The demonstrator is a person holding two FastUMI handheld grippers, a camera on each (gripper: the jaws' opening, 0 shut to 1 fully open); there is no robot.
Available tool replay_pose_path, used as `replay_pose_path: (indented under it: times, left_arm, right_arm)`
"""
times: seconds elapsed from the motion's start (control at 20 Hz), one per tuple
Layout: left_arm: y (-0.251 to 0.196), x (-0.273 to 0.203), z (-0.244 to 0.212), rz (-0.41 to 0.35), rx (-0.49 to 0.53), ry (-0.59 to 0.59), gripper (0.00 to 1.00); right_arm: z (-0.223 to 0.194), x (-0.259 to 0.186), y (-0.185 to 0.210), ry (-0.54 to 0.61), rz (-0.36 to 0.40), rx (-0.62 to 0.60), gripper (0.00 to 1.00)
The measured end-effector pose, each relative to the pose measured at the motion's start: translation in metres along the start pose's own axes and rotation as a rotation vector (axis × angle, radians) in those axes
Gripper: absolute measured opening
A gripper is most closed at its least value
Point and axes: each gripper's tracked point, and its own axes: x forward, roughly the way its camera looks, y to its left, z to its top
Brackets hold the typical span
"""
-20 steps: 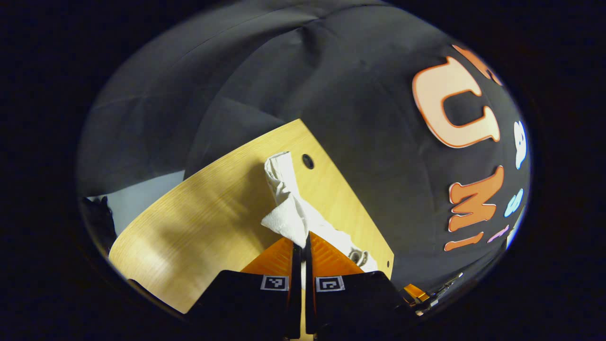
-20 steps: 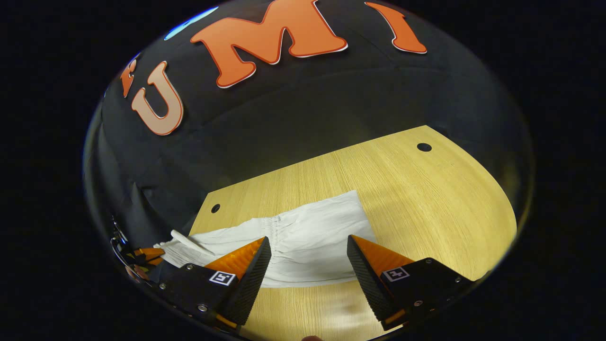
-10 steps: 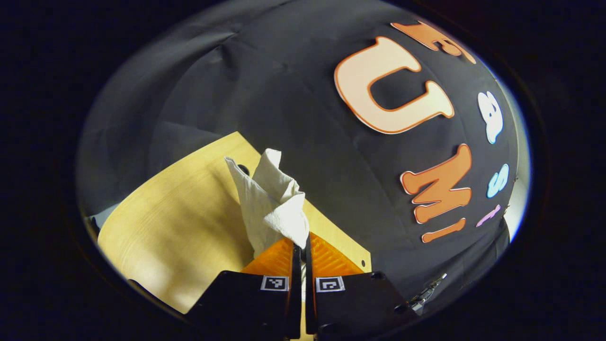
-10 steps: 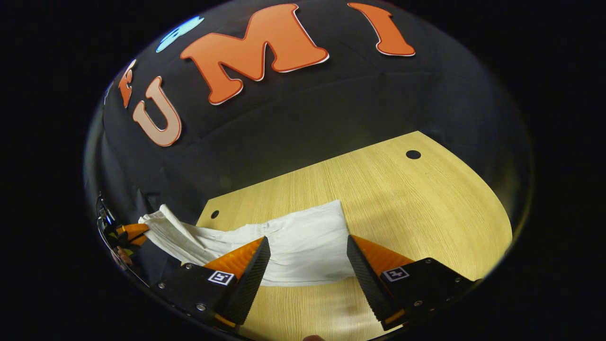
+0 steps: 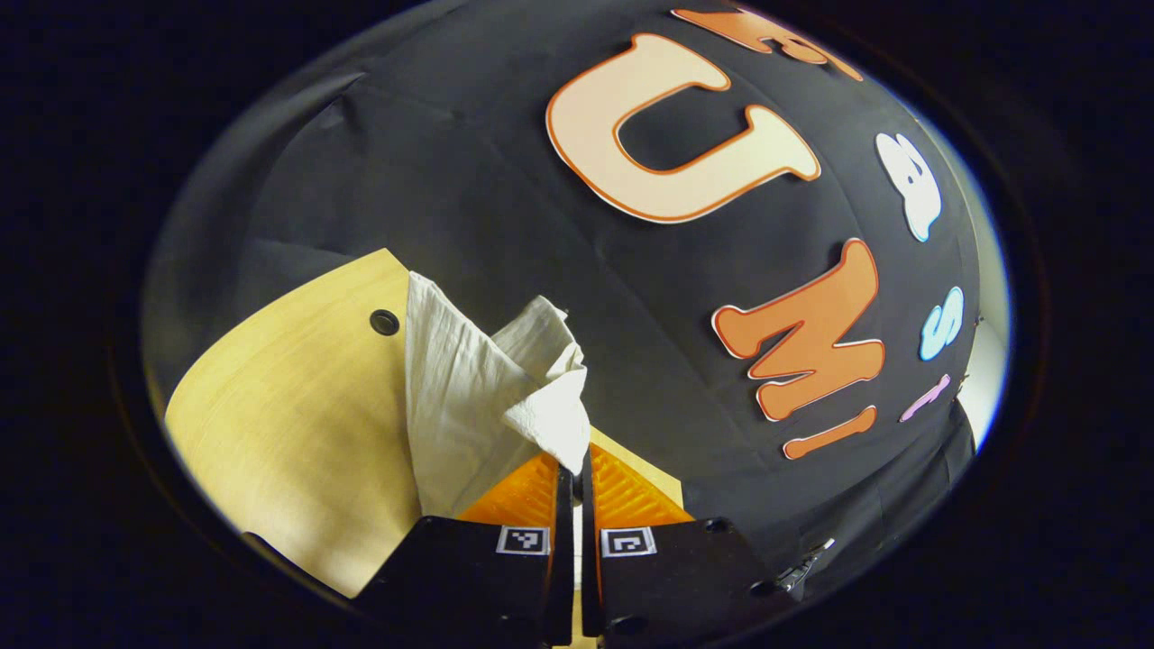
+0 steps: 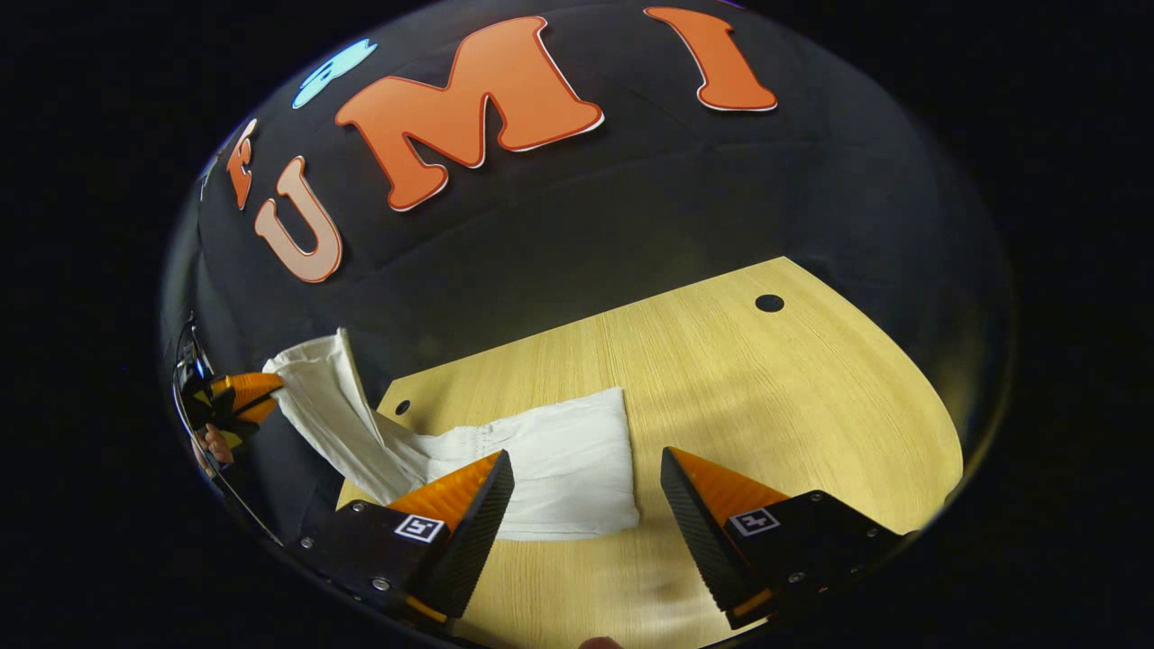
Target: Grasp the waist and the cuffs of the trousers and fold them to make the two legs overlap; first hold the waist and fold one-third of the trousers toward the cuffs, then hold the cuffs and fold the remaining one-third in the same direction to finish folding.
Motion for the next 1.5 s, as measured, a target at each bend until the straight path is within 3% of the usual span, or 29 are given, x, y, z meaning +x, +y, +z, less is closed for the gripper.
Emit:
replay_pose_path:
  times: [0.6, 0.9, 1.2, 1.35, 1.4, 1.45, 1.5]
  left_arm:
    - [-0.084, 0.095, -0.077, 0.031, 0.144, 0.116, 0.07]
    - [-0.117, 0.126, -0.138, 0.017, 0.237, 0.201, 0.07]
    - [-0.130, 0.149, -0.229, 0.035, 0.388, 0.315, 0.07]
    - [-0.125, 0.142, -0.280, 0.017, 0.537, 0.443, 0.13]
    - [-0.128, 0.136, -0.291, -0.006, 0.575, 0.462, 0.18]
    - [-0.133, 0.129, -0.303, -0.035, 0.606, 0.479, 0.29]
    - [-0.136, 0.123, -0.310, -0.055, 0.642, 0.490, 0.29]
  right_arm:
    - [0.013, -0.010, -0.069, 0.005, -0.006, 0.023, 0.99]
    - [0.020, -0.005, -0.093, 0.009, -0.003, 0.012, 0.99]
    - [0.018, 0.000, -0.100, 0.021, 0.018, 0.003, 0.99]
    - [0.019, -0.003, -0.099, 0.017, 0.032, -0.002, 0.99]
    - [0.021, -0.004, -0.098, 0.011, 0.036, -0.003, 0.98]
    - [0.022, -0.005, -0.098, 0.007, 0.036, -0.004, 0.99]
    - [0.023, -0.005, -0.096, 0.002, 0.040, -0.006, 0.98]
